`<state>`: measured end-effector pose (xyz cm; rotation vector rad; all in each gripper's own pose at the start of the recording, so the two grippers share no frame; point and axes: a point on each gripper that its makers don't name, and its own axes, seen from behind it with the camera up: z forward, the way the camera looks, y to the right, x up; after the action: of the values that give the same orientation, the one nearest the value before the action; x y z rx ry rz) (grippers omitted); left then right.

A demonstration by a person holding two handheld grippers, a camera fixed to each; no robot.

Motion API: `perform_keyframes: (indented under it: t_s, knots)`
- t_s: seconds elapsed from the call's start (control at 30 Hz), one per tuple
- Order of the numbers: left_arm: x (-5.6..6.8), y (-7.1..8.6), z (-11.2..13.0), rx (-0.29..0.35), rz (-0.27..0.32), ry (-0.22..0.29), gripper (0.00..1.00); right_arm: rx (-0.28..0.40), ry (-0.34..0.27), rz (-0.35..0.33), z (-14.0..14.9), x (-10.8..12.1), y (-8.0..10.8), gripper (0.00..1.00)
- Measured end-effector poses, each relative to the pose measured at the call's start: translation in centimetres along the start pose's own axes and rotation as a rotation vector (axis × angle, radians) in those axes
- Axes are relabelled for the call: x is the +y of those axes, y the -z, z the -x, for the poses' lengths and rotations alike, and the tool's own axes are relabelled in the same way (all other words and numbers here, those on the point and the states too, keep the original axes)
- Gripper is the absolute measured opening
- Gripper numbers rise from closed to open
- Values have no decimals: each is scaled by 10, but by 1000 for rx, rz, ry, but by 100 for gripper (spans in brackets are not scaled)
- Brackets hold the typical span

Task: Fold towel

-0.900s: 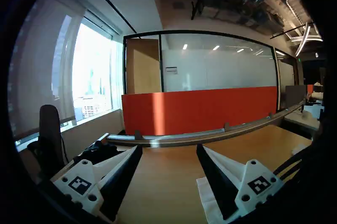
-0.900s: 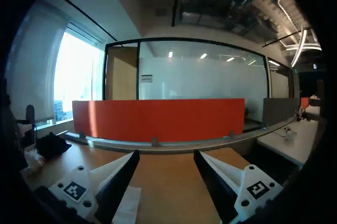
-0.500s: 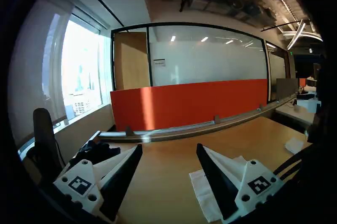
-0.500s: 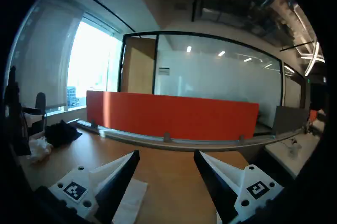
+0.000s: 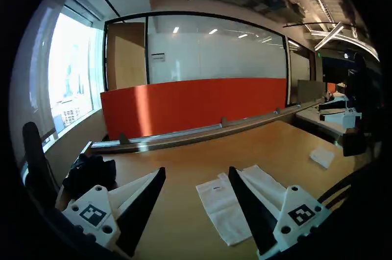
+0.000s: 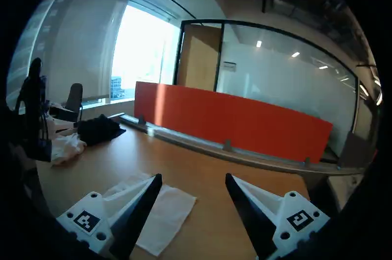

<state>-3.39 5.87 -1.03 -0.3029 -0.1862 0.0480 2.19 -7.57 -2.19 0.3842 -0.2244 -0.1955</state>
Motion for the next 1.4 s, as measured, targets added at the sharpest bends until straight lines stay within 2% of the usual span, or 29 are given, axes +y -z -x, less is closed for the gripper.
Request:
perform_keyframes:
  t_s: [0.27,0.6,1.17,1.4]
  knots:
    - [14,-3,29,-50,35,-32,95,-62,14,-57,29,-20,-7,100]
    - [40,-11,83,-128,97,-41,95,-141,18,-120,80,-44,-18,100]
    - [65,-37,171,-293,172,-78,95,-312,49,-192,177,-71,-39,100]
    - [75,-43,206,-383,204,-75,95,-391,70,-234,217,-85,-43,100]
